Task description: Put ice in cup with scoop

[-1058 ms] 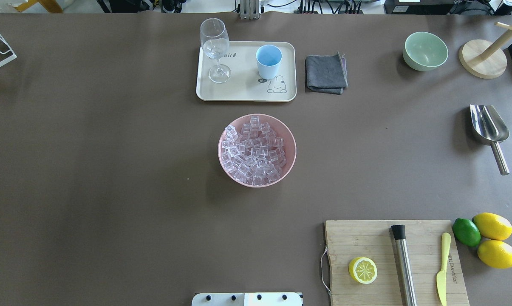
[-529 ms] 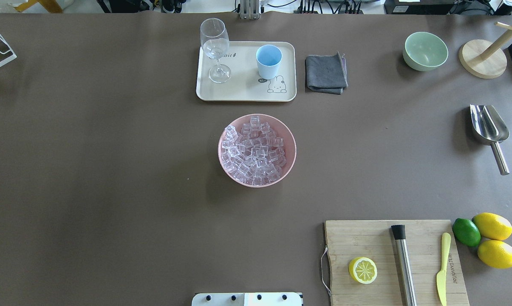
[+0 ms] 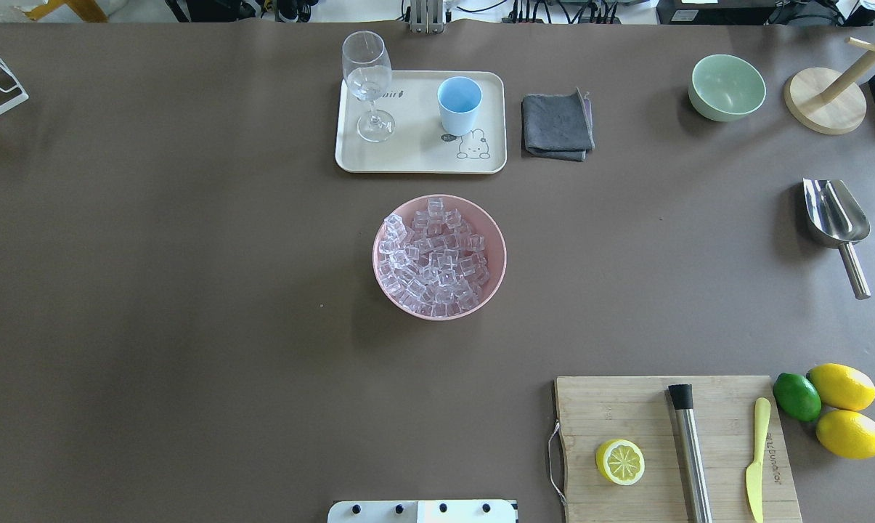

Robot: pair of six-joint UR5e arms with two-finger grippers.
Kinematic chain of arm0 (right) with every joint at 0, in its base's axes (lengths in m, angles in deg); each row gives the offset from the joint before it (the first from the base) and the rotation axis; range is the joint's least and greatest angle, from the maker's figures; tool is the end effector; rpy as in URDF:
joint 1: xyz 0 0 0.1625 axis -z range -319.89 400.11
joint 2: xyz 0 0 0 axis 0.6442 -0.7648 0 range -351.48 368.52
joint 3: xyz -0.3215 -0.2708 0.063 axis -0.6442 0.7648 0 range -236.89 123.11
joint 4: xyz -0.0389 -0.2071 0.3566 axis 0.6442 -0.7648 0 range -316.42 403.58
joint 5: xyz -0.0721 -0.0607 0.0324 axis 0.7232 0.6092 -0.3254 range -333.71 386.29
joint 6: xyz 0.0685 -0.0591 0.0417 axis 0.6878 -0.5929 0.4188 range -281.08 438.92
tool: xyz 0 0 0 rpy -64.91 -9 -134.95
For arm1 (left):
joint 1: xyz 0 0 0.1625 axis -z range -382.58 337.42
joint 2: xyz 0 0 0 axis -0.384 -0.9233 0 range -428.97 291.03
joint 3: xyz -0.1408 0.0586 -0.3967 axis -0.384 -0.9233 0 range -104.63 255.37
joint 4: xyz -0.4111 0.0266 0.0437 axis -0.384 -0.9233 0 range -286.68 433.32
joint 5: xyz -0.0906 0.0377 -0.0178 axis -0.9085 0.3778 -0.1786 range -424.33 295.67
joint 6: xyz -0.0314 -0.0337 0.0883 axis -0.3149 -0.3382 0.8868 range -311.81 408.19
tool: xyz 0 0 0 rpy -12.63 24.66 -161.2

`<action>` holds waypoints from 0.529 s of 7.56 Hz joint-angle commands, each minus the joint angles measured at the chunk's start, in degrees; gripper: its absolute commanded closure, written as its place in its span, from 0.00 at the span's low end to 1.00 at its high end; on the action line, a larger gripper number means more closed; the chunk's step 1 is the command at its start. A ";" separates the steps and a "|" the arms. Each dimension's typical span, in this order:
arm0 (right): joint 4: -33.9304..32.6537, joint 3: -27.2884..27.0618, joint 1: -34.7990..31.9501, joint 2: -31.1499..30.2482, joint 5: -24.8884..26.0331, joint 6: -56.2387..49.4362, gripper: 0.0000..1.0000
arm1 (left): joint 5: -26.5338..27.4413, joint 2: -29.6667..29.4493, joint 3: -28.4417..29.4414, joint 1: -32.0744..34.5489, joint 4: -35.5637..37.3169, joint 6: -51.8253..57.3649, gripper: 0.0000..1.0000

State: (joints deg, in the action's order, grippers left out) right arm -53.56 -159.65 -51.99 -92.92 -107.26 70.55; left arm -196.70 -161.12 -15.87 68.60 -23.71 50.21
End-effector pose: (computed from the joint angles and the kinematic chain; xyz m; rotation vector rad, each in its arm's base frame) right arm 0.0793 -0.3970 0.6520 -0.0269 -0.7652 -0.0655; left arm -0.0768 -0.5174 0.6183 0.1938 0.7324 0.0809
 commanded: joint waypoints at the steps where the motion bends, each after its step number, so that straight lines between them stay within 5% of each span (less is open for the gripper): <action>1: 0.11 -0.77 -0.01 -0.60 0.05 0.90 0.00 | -0.17 -0.75 -0.61 0.04 0.00 -0.08 0.01; 4: 3.95 1.16 0.34 -1.38 -3.12 6.69 0.00 | -0.17 -2.86 -1.66 -0.39 -0.09 0.09 0.01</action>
State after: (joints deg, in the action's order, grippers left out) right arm -52.73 -159.36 -51.95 -93.57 -108.90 74.03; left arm -196.84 -163.21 -16.67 68.52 -23.69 50.14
